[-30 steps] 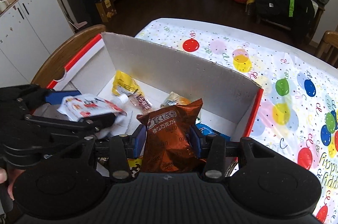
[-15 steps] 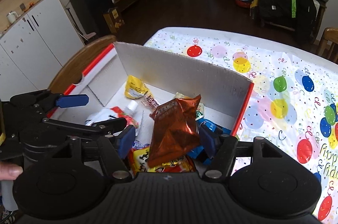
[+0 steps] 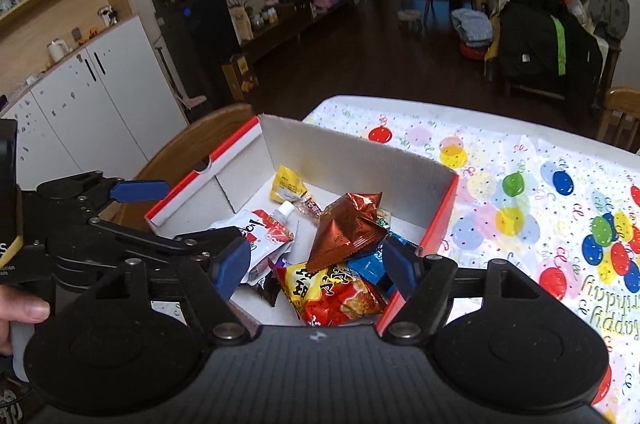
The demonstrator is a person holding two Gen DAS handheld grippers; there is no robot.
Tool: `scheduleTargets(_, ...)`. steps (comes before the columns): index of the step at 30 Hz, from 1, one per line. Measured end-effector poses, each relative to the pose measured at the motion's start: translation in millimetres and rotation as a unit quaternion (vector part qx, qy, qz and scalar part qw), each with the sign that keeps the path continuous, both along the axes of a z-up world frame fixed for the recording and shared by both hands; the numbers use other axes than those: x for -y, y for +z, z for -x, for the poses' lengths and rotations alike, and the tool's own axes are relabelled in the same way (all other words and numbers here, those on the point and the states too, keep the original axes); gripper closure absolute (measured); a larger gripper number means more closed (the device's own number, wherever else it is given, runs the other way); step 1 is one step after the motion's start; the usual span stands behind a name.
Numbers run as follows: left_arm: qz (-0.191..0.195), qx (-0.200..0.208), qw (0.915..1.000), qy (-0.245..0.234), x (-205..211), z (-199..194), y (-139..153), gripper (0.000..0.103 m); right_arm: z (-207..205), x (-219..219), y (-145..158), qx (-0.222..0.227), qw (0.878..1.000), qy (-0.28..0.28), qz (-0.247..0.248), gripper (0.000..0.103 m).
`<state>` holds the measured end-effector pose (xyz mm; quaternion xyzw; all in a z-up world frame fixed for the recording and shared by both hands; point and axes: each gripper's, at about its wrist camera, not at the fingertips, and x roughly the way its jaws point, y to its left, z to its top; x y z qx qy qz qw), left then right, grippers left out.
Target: Organize snacks
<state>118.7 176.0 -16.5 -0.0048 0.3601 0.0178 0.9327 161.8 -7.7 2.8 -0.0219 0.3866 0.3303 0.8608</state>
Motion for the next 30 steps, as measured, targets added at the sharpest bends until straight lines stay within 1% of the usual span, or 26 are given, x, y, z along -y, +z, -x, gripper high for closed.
scheduleTargets(3,-0.001,0.009,1.0000,-0.001,3,10,9,0.002,10,12,6,0.013,1.000,-0.010,-0.012,0.024)
scheduleTargets(6,0.009,0.018,0.9998,-0.002,5,20,17,0.000,18,23,11,0.019,0.999,-0.018,-0.023,0.023)
scheduleTargets(8,0.016,0.023,0.9996,0.000,6,26,22,0.000,23,30,14,0.020,0.999,-0.024,-0.031,0.020)
scheduleTargets(12,0.026,0.030,0.9992,0.002,9,36,29,0.000,35,41,19,0.033,0.998,-0.034,-0.042,0.018)
scheduleTargets(13,0.025,0.032,0.9992,0.002,10,38,31,0.000,38,43,19,0.037,0.998,-0.035,-0.043,0.014)
scheduleTargets(14,0.024,0.033,0.9992,0.004,11,41,33,0.000,41,46,20,0.041,0.997,-0.036,-0.045,0.007)
scheduleTargets(16,0.023,0.035,0.9991,0.007,13,44,36,0.000,48,50,21,0.053,0.997,-0.038,-0.049,0.001)
scheduleTargets(18,0.026,0.036,0.9989,0.011,15,49,39,0.000,53,53,22,0.061,0.996,-0.040,-0.050,0.001)
scheduleTargets(23,0.029,0.031,0.9989,0.021,17,54,45,0.000,58,62,23,0.062,0.995,-0.048,-0.062,0.000)
scheduleTargets(30,0.024,0.032,0.9989,0.023,25,62,50,0.000,66,67,26,0.063,0.994,-0.063,-0.058,0.000)
